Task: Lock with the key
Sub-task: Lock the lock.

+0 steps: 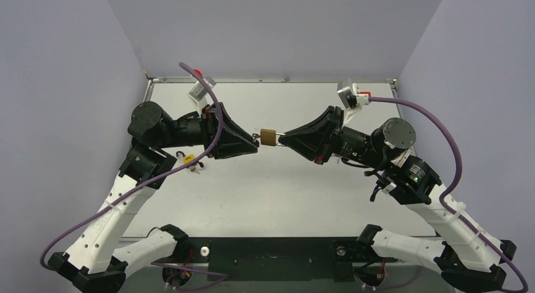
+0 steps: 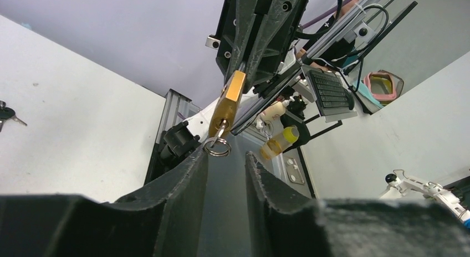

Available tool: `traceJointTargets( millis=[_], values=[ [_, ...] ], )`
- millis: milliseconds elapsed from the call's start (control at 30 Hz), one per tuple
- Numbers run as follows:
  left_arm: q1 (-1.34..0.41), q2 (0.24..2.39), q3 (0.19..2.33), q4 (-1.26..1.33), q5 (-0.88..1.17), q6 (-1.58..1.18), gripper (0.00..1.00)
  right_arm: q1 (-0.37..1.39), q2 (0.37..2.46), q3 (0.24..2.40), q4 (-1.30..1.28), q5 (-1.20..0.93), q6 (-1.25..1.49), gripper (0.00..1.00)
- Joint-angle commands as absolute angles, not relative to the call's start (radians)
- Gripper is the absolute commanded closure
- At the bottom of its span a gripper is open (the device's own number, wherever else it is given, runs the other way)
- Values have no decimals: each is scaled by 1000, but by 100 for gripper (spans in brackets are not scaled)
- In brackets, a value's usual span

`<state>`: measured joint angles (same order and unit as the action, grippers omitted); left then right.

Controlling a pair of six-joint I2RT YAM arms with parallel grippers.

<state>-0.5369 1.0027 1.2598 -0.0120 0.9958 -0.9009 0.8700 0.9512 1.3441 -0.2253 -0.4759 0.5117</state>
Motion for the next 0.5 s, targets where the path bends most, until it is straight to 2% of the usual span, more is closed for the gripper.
traceJointTargets(
  millis=[0,100,267,467],
  values=[
    [-535,974,1315,9,996,-854,68,867,953,1367,-150,-481,533,100],
    [-535,975,1340,-71,975,-758,61,870,956,1373,-149,-491,541,100],
    [-534,993,1371,-194,928,-629,57,870,950,1385,-154,-494,547,100],
    [-534,1012,1387,-144,929,-583,52,876,954,1391,-149,-504,556,100]
  ],
)
